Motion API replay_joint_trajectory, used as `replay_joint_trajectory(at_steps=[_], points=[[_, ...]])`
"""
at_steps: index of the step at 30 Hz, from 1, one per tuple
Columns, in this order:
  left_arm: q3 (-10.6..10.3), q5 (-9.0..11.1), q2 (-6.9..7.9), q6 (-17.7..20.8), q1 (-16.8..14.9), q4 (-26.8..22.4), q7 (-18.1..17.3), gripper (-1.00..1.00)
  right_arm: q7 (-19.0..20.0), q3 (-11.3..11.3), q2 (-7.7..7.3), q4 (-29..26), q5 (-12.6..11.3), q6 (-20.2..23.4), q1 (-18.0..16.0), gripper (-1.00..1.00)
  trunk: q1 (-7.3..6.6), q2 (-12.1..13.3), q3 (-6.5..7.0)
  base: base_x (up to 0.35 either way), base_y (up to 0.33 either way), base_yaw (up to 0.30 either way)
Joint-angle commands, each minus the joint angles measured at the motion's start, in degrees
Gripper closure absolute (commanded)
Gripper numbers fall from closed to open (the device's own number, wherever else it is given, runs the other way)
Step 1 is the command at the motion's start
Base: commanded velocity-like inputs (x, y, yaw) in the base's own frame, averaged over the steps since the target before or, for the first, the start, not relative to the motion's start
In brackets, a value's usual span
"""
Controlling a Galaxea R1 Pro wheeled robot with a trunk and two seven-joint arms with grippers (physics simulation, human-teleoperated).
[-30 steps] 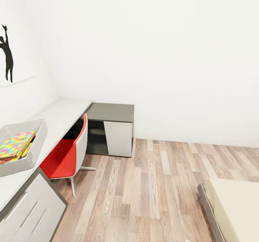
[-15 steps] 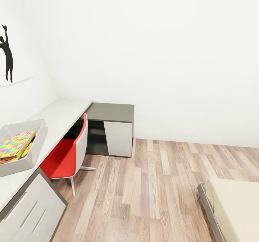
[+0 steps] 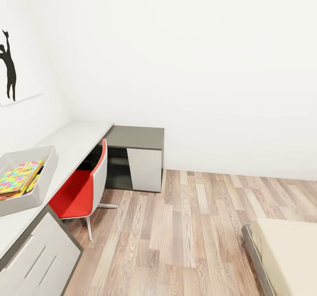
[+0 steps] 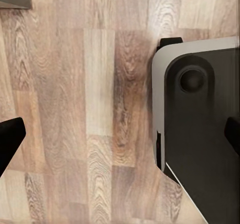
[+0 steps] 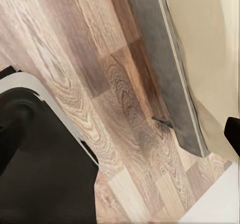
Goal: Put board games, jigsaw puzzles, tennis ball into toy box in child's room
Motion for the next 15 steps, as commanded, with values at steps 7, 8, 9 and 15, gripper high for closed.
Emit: replay_joint_trajectory(at_steps=[7, 8, 9, 15], points=[[-0.4, 0.5, -2.57, -0.2, 0.0, 0.0, 0.0, -1.0, -0.2, 0.5, 0.34, 0.0, -0.7, -0.3, 2.6, -1.0, 0.03, -0.1, -0.11, 0.0, 0.0, 0.0], [-0.4, 0.5, -2.84, -0.2, 0.0, 0.0, 0.0, -1.0, -0.2, 0.5, 0.46, 0.0, -0.7, -0.3, 2.7, -1.0, 0.03, -0.1, -0.11, 0.0, 0.0, 0.0], [-0.4, 0.5, -3.11, -0.2, 0.0, 0.0, 0.0, -1.0, -0.2, 0.5, 0.57, 0.0, -0.7, -0.2, 2.8, -1.0, 0.03, -0.1, -0.11, 0.0, 0.0, 0.0], [-0.4, 0.5, -4.34, -0.2, 0.0, 0.0, 0.0, -1.0, -0.1, 0.4, 0.44, -0.1, -0.8, -0.4, 3.2, -1.0, 0.03, -0.1, -0.11, 0.0, 0.0, 0.0]])
